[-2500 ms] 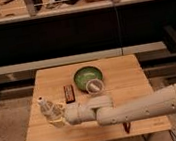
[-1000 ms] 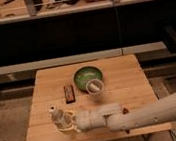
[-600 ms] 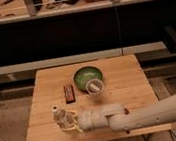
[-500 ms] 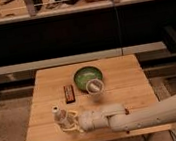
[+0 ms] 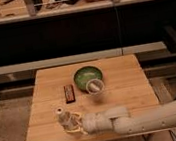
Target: Stand the bottle upright
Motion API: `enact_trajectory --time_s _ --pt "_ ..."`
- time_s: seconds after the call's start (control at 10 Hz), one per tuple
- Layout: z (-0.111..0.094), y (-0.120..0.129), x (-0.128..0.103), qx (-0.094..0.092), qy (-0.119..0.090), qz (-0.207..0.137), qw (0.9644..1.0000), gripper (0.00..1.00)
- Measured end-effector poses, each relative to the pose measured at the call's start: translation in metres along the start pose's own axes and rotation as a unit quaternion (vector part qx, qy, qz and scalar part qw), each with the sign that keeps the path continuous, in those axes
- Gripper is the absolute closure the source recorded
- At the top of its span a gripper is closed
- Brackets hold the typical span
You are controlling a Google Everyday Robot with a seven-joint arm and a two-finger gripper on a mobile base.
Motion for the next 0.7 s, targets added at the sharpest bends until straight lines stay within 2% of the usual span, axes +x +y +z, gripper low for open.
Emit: enact_trajectory --time_s 0.4,0.7 --pt "-0.030 0.007 0.008 -0.034 -0.021 -0.010 0.9992 0.99" --pt "-0.068 0.016 0.027 -0.077 -0.044 -0.030 0.9956 0.99"
